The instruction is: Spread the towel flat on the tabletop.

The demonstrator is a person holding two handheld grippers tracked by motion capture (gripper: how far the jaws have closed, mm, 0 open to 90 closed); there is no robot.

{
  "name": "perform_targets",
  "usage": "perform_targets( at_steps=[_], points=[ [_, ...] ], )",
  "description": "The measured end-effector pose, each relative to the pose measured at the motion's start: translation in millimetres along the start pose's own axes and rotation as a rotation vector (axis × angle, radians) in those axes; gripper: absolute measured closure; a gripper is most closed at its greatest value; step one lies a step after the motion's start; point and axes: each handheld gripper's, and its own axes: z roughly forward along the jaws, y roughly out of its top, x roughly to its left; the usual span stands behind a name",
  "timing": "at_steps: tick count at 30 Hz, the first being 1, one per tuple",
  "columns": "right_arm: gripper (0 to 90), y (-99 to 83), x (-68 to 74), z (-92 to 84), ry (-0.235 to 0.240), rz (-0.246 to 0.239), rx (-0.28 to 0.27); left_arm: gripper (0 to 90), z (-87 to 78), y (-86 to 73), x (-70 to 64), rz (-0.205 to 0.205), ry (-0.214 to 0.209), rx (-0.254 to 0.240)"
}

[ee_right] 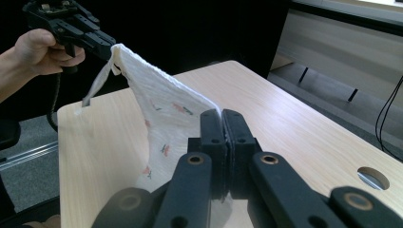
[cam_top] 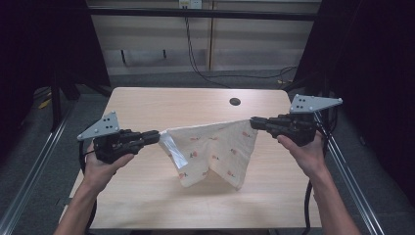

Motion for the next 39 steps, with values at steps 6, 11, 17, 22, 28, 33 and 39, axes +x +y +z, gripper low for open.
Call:
perform_targets(
  at_steps=[6, 11, 17, 22, 28, 33, 39],
  points=[
    [88.4, 3.4, 17.0, -9.7, 0.01, -0.032, -0.018, 85.3, -15.1, 10.9, -16.5, 0.048, -0.005, -0.033],
    [88.3, 8.9, 32.6, -20.1, 0.039, -0.054, -0.046, 85.3, -24.4, 21.1, -26.5, 0.064, -0.013, -0.059],
    [88.3, 1.5, 51.0, -27.9, 0.06, -0.079, -0.06, 85.5, -24.1, 16.8, -23.6, 0.049, 0.005, -0.059],
    [88.4, -20.9, 42.2, -19.0, 0.053, -0.034, -0.027, 85.5, -10.6, 3.5, -12.3, 0.016, 0.013, -0.012],
    [88.3, -48.5, 18.8, -1.1, 0.043, 0.051, 0.012, 85.5, 9.6, -11.7, 1.1, -0.009, 0.027, 0.021],
    [88.3, -54.8, 4.8, 8.5, 0.014, 0.073, 0.039, 85.5, 21.8, -15.9, 9.1, -0.027, 0.038, 0.043],
    [88.3, -58.4, -11.9, 18.8, -0.013, 0.086, 0.057, 85.5, 35.0, -19.3, 18.8, -0.041, 0.043, 0.061]
  ],
)
